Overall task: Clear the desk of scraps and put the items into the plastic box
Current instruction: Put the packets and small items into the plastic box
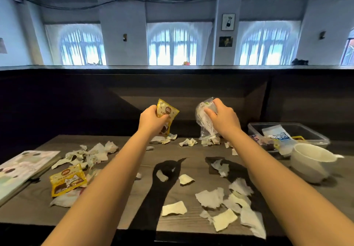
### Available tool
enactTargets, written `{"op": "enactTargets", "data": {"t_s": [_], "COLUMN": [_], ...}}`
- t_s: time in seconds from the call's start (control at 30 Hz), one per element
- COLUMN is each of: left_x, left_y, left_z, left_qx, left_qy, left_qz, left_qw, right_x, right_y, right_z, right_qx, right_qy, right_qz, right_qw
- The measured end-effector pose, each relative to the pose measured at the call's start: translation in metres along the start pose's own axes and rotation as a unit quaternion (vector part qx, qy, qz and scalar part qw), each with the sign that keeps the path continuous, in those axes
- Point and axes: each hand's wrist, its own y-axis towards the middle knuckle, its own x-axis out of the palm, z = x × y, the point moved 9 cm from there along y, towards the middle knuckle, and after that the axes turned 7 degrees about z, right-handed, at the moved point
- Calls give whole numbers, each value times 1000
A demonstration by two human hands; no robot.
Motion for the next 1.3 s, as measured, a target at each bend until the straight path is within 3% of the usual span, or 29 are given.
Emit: {"op": "enactTargets", "data": {"t_s": [0.37, 0.6, 0.9, 1.07, 1.1, 1.17, 1.23, 1.3], "left_x": [123, 200, 256, 267, 269, 272, 274, 277], "left_y": [-37, -36, -23, -22, -24, -29, -34, -39], "left_z": [85, 108, 103, 97, 98, 101, 106, 114], "left_qx": [-4, -19, -25, -70, -81, -100, -116, -127], "left_qy": [-108, -124, -122, -163, -175, -196, -222, -256], "left_qz": [-96, -140, -163, -159, -160, -164, -166, -169], "left_qw": [989, 982, 979, 971, 968, 962, 954, 943], "right_x": [-102, -130, -82, -50, -50, -59, -71, -74], "right_y": [-1, 38, 60, 45, 45, 50, 58, 62], "right_z": [148, 230, 302, 322, 321, 309, 285, 261], "right_qx": [172, 198, 199, 180, 170, 166, 156, 152], "right_qy": [54, 1, -99, -258, -279, -249, -136, 8], "right_qz": [45, 94, -22, -191, -196, -144, -69, -57], "right_qw": [983, 976, 975, 930, 925, 943, 976, 987]}}
